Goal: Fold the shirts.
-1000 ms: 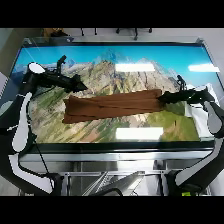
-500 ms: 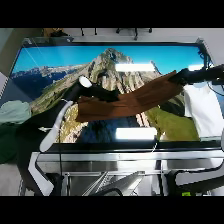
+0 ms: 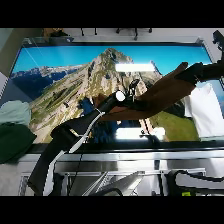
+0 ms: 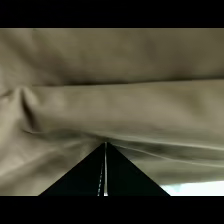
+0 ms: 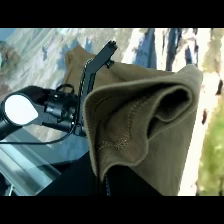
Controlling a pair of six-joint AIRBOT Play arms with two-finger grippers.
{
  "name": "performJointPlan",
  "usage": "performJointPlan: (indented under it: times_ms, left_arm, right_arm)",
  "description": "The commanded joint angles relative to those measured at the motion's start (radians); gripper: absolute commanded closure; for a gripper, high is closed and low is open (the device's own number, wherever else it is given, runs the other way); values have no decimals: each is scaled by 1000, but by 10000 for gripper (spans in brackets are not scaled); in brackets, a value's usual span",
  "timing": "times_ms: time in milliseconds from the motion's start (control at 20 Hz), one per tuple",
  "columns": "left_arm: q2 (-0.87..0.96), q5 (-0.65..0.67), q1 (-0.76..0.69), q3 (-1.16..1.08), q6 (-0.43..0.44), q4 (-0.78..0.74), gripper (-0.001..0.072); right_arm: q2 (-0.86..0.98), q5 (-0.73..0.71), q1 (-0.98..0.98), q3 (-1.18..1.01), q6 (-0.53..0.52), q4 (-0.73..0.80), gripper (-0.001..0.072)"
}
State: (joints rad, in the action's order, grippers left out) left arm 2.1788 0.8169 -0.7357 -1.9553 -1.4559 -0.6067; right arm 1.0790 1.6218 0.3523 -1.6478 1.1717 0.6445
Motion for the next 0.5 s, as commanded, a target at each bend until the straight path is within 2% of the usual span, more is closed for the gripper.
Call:
performJointPlan:
  times_ms: [0, 100, 200, 300, 450]
  left_arm:
    - [-10, 258, 61, -110, -27, 7, 695]
    - [-105, 429, 151, -107, 21, 8, 695]
    - [-243, 519, 233, -49, 80, 8, 695]
    - [-394, 534, 312, 7, 131, 7, 695]
    - [-593, 542, 425, 57, 151, 6, 695]
  right_arm:
    - [-6, 19, -1, 5, 23, 0, 688]
    - [-6, 16, -6, 6, 51, 0, 688]
    - [-6, -18, -55, 11, 64, -1, 688]
    - [-6, -89, -154, 37, 92, -1, 688]
    - [2, -304, -387, 121, 102, -1, 688]
